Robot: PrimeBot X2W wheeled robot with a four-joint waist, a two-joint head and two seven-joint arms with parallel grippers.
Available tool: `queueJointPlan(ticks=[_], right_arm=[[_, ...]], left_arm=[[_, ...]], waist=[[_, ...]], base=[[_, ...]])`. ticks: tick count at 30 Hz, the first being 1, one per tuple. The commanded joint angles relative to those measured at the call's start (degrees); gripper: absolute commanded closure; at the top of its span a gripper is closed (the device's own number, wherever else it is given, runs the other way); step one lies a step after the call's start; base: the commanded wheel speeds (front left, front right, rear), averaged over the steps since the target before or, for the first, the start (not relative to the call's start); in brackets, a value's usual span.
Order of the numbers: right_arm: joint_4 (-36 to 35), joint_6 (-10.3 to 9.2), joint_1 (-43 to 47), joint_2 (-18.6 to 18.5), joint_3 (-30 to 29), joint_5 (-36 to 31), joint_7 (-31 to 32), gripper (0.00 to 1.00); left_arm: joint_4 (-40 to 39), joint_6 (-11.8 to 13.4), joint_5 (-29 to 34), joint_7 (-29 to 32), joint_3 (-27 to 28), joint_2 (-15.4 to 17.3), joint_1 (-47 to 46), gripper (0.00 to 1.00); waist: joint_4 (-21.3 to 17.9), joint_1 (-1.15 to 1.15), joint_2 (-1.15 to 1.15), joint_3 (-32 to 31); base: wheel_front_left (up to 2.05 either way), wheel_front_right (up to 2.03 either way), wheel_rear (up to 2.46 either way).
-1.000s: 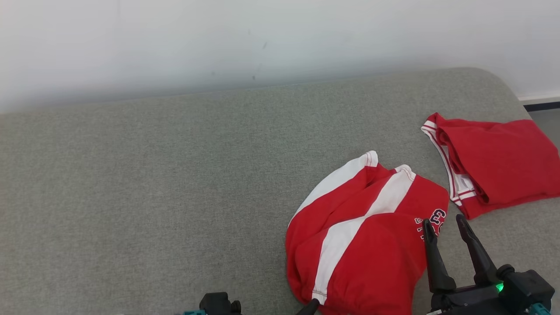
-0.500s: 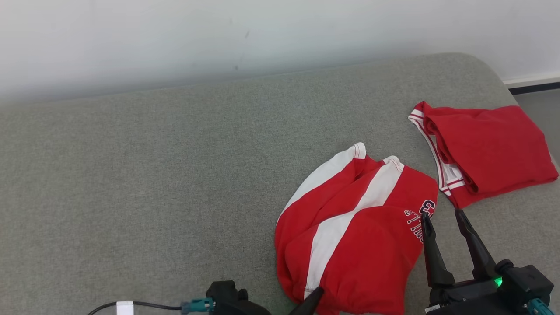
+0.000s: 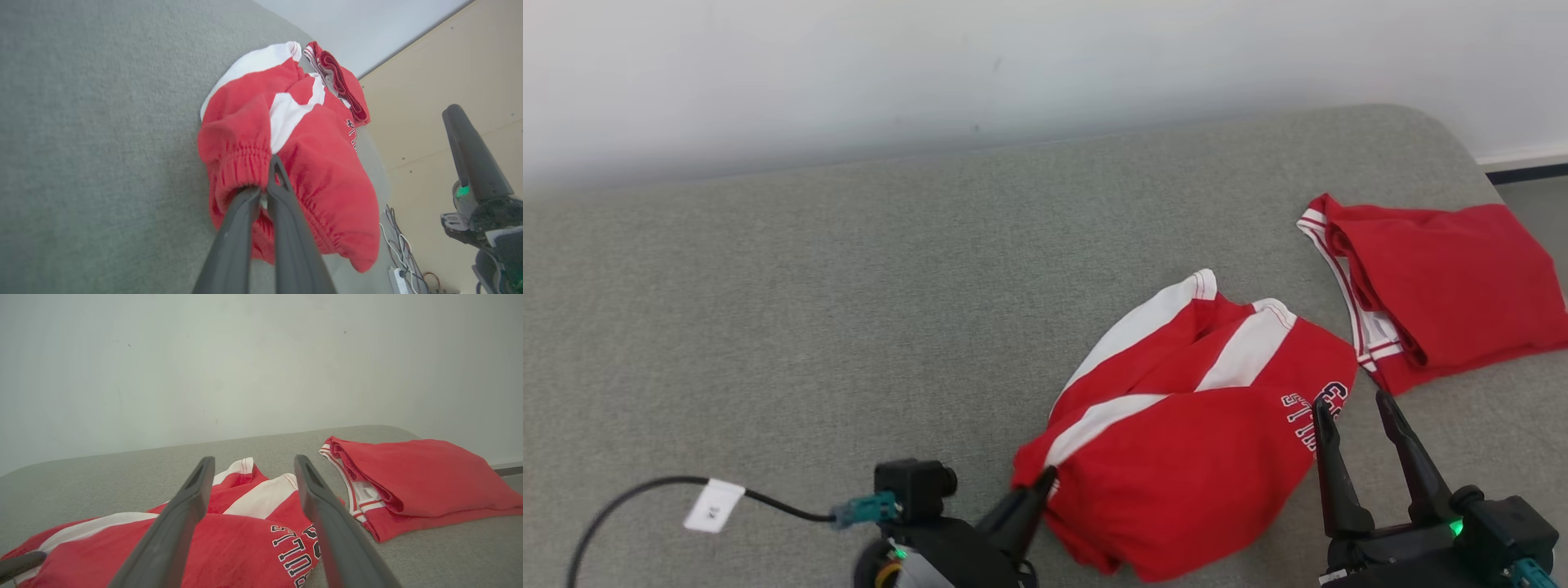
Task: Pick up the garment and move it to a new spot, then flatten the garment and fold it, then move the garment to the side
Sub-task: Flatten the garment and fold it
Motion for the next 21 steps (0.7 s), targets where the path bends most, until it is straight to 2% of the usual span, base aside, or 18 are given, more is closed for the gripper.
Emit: queueJointPlan(ticks=[1, 3, 8, 11, 16, 21], right_arm=[[0.0, -0.15, 0.5, 0.2, -0.1, 0.1, 0.0, 0.0], [0.1, -0.15, 0.7, 0.5, -0.1, 0.2, 0.0, 0.0], [0.3, -0.15, 0.5, 0.7, 0.3, 0.5, 0.0, 0.0], [0.5, -0.15, 0.1, 0.8, 0.5, 0.5, 0.0, 0.0], [0.7, -0.15, -0.1, 0.9, 0.8, 0.4, 0.0, 0.0], [1.0, -0.15, 0.4, 1.1, 1.0, 0.8, 0.0, 0.0]], left_arm=[[-0.6, -0.1, 1.4, -0.4, -0.3, 1.0, -0.9, 1.0], [-1.8, -0.1, 4.8, 0.0, -1.0, 4.5, -2.6, 1.0], [-5.4, -3.1, 10.5, 4.4, -2.9, 12.9, -8.4, 1.0], [-7.8, -4.2, 10.0, 5.9, -0.9, 15.6, -11.7, 1.0], [-11.0, -4.3, 8.4, 8.7, 1.8, 19.0, -15.3, 1.0], [-10.7, -3.5, 4.1, 16.4, 0.2, 22.4, -11.4, 1.0]], waist=[[0.6, 0.0, 0.0, -0.5], [1.4, 0.0, 0.0, -0.9], [3.0, 0.0, 0.0, -1.5], [3.4, 0.0, 0.0, -1.6], [3.4, 0.0, 0.0, -1.6], [2.7, 0.0, 0.0, -1.5]], base=[[0.0, 0.0, 0.0], [0.0, 0.0, 0.0], [0.0, 0.0, 0.0], [0.0, 0.0, 0.0], [0.0, 0.0, 0.0], [0.0, 0.0, 0.0]])
